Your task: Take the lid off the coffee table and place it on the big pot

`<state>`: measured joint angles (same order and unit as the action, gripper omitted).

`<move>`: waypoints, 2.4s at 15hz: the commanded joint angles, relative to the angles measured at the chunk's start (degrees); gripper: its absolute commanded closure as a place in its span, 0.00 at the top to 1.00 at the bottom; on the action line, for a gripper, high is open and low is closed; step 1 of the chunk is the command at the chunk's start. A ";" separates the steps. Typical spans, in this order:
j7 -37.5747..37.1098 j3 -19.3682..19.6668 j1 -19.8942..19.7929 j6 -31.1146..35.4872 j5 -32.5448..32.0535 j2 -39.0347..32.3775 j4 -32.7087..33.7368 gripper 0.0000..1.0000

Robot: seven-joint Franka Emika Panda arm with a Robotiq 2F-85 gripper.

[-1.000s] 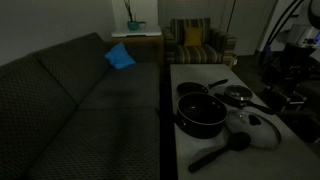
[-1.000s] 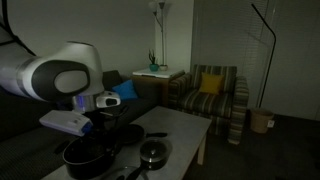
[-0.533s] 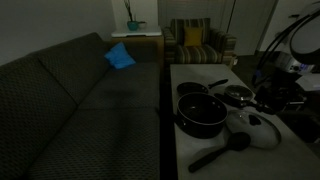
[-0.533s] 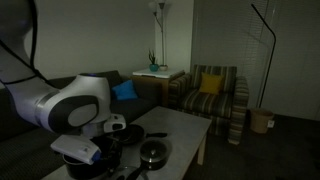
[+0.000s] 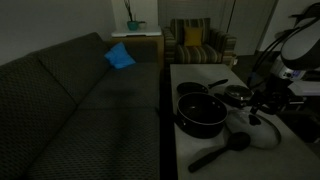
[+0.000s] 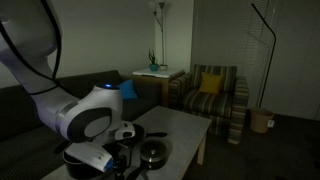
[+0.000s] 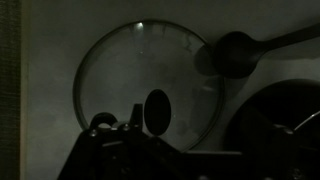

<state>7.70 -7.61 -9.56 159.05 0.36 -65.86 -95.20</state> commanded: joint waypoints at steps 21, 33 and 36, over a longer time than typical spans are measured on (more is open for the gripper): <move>2.38 -0.78 -0.86 0.76 0.60 -10.21 12.65 1.00; 2.06 -0.76 -0.50 -4.22 0.96 -19.18 26.44 1.00; -0.08 0.68 0.67 -4.88 1.51 -18.11 25.40 1.00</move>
<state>8.18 -7.78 -9.57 156.28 0.37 -84.00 -70.54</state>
